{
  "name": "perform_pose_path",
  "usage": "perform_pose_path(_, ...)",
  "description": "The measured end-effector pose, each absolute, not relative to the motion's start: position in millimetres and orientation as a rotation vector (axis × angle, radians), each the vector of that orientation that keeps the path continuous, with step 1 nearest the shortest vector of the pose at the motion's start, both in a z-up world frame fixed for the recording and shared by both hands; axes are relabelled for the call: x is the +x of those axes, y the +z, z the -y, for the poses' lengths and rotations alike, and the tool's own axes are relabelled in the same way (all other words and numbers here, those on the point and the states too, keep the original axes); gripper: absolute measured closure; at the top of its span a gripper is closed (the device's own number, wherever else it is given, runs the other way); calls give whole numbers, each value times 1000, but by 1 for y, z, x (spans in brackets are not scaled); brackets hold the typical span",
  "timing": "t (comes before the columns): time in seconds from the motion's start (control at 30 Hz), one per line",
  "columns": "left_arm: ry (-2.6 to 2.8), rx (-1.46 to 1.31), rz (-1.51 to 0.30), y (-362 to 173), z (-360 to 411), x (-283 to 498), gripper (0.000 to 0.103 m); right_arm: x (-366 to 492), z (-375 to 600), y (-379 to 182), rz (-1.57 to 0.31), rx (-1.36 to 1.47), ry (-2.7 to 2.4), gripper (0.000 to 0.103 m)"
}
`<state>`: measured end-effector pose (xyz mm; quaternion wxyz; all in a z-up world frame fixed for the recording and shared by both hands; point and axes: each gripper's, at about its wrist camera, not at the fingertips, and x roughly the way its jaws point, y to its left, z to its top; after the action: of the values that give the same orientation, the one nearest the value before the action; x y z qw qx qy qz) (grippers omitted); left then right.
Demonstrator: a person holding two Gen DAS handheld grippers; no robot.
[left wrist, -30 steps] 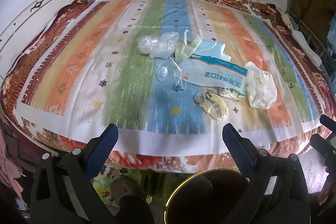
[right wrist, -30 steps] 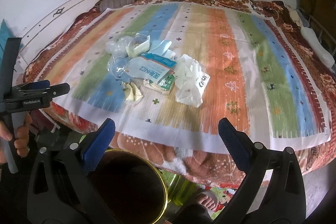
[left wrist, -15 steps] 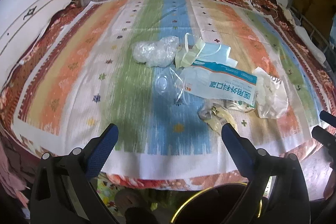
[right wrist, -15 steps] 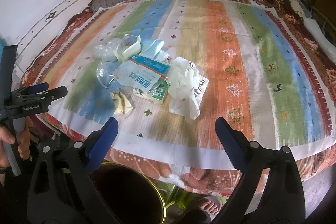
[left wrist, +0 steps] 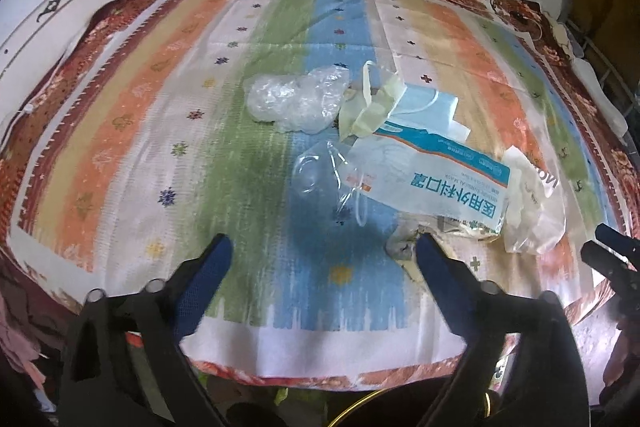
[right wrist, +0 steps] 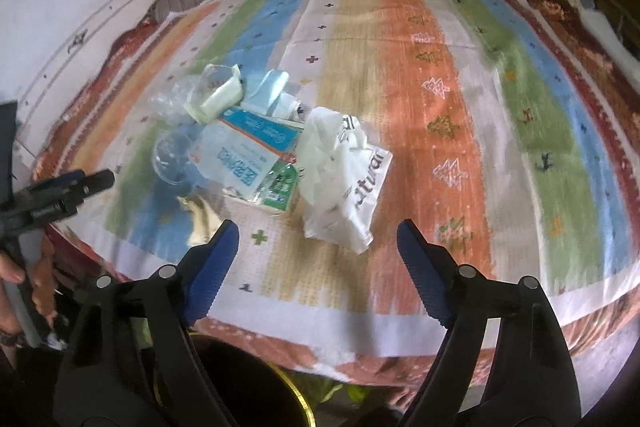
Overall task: Collect trash
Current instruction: 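Grasp the clear plastic cup with left tool while right tool grasps the white 'natural' bag, then carry the cup in left tool while right tool carries the bag to the bin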
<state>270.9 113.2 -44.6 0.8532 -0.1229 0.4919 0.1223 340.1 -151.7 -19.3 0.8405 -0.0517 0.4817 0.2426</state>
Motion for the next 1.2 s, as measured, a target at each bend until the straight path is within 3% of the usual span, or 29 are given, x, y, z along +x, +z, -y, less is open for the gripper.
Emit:
perform_pose_path(0.27,232,-341,-1068,-62,-119,294,33,367,150,-42,-1075,-109,490,45)
perform_pose_path(0.43,214,-328,-1071,-69,-119,308,38,380,147,-57,-1108,-117,491,67)
perform_pose_path(0.6,206,-309,-1100,-85,-123,322,52,386,141,-65,-1124,-129,503,88)
perform_pose_path(0.73,194,-279,-1105,-91,-120,330,64,386,138,-67,-1128,-126,513,93)
perform_pose_path(0.8,201,-263,-1112,-93,-119,333,80,386,138,-66,-1130,-125,516,95)
perform_pose_path(0.97,245,-286,-1124,-93,-130,331,100,383,139,-58,-1110,-123,520,98)
perform_pose_path(1.2,260,-331,-1099,-80,-142,322,100,381,142,-46,-1069,-153,505,98)
